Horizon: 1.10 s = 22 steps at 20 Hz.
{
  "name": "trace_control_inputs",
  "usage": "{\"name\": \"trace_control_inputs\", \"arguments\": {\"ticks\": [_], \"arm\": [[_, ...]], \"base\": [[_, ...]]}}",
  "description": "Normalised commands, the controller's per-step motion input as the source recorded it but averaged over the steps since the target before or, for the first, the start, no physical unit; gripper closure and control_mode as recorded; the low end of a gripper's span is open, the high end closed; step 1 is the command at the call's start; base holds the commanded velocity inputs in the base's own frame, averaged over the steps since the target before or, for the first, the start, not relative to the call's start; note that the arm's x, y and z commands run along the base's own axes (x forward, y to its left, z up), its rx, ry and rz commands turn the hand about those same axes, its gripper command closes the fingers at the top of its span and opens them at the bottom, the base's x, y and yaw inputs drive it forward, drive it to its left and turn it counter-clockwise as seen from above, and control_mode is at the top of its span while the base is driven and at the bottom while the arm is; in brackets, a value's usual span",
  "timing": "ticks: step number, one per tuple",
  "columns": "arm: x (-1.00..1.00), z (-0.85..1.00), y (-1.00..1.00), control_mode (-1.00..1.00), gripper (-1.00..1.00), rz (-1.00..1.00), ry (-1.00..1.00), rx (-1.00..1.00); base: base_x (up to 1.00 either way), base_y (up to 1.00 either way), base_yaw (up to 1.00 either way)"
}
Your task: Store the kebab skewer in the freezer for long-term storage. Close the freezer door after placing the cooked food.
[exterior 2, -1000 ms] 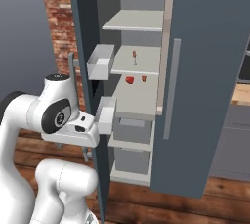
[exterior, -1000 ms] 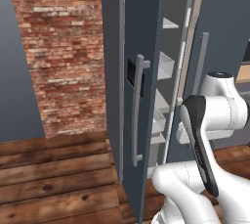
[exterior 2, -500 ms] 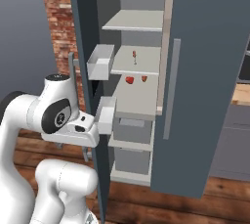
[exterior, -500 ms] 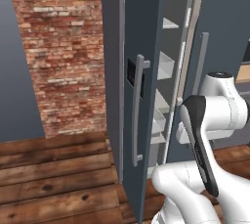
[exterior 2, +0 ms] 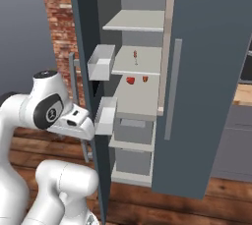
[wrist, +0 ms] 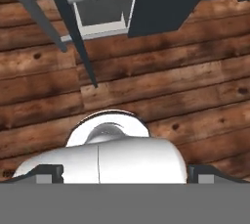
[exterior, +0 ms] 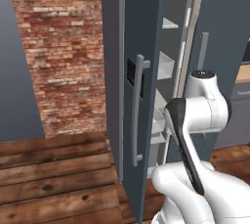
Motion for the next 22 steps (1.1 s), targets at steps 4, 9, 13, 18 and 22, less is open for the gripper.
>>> {"name": "trace_control_inputs", "arguments": {"ticks": [4,9,13,18,22], "arm": [[0.56,0.04,0.47,-1.0,-1.0,-0.36,-0.3,-0.2],[0.54,0.19,0.75,-1.0,-1.0,-0.42,-0.46,-0.23],[0.25,0.19,0.8,-1.0,-1.0,-0.43,-0.43,-0.19],[0.65,0.21,0.69,-1.0,-1.0,-0.4,-0.33,-0.2],[0.78,0.0,0.5,-1.0,-1.0,-0.29,-0.16,-0.12]], "base": [[0.0,0.0,0.0],[0.0,0.0,0.0],[0.0,0.0,0.0],[0.0,0.0,0.0],[0.0,0.0,0.0]]}}
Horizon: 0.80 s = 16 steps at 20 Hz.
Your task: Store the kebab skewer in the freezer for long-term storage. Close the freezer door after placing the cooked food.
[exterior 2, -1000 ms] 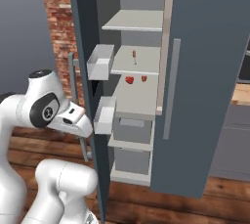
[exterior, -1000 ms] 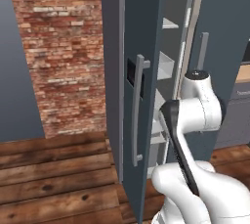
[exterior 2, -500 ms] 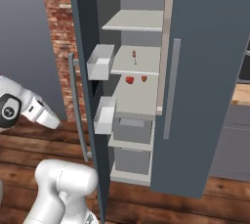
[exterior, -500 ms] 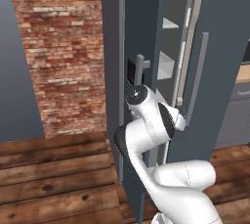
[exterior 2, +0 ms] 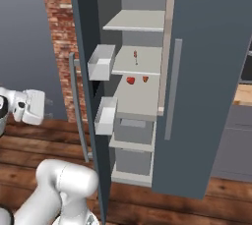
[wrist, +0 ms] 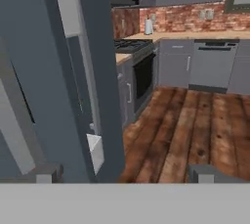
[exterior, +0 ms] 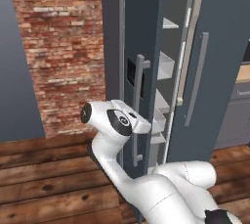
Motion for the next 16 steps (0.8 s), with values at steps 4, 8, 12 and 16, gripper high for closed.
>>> {"name": "trace_control_inputs", "arguments": {"ticks": [4,8,12,16], "arm": [[0.82,0.0,0.21,-1.0,-1.0,-0.18,-0.04,-0.04],[0.85,0.0,-0.07,-1.0,-1.0,-0.01,0.09,0.0],[0.92,0.0,-0.26,-1.0,-1.0,0.0,0.18,0.0],[0.65,0.0,-0.16,-1.0,-1.0,0.0,0.1,0.0]], "base": [[0.0,0.0,0.0],[0.0,0.0,0.0],[0.0,0.0,0.0],[0.0,0.0,0.0]]}}
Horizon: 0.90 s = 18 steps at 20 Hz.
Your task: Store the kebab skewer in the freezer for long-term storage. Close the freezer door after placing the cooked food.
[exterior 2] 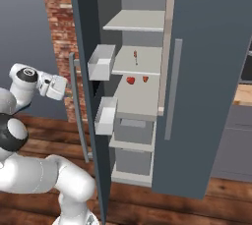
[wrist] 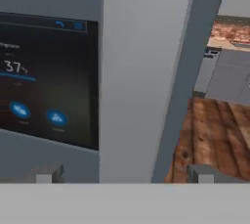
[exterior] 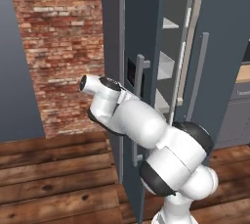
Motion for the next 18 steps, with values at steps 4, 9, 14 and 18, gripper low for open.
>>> {"name": "trace_control_inputs", "arguments": {"ticks": [4,9,14,18], "arm": [[0.46,0.0,-0.14,-1.0,-1.0,0.0,0.01,0.0],[0.32,0.0,-0.4,-1.0,-1.0,0.0,0.0,0.0],[0.24,0.0,-0.92,-1.0,-1.0,0.09,0.0,0.01],[0.04,0.0,-1.0,-1.0,-1.0,0.16,0.01,0.06]], "base": [[0.0,0.0,0.0],[0.0,0.0,0.0],[0.0,0.0,0.0],[0.0,0.0,0.0]]}}
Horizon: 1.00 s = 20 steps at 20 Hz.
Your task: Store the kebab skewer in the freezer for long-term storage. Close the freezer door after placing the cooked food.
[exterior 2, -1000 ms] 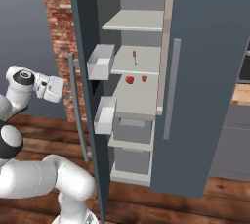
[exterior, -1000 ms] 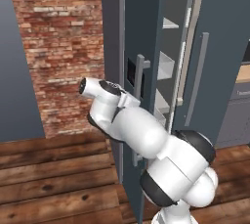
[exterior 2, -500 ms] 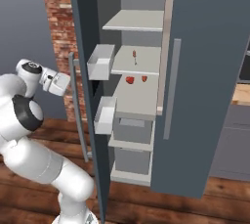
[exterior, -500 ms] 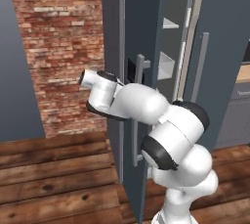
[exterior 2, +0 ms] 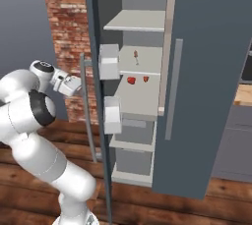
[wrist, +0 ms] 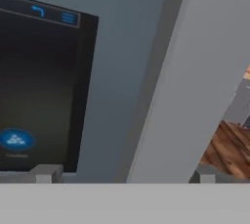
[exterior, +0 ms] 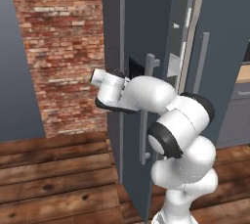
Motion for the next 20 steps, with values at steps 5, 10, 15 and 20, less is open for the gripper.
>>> {"name": "trace_control_inputs", "arguments": {"ticks": [5,10,15,20], "arm": [[0.02,0.0,-1.0,-1.0,-1.0,0.2,0.0,0.09],[0.13,0.19,-0.77,-1.0,-1.0,0.2,0.11,0.23],[0.24,0.24,-0.87,-1.0,-1.0,0.22,0.06,0.33],[0.19,0.27,-0.74,-1.0,-1.0,0.23,0.08,0.31]], "base": [[0.0,0.0,0.0],[0.0,0.0,0.0],[0.0,0.0,0.0],[0.0,0.0,0.0]]}}
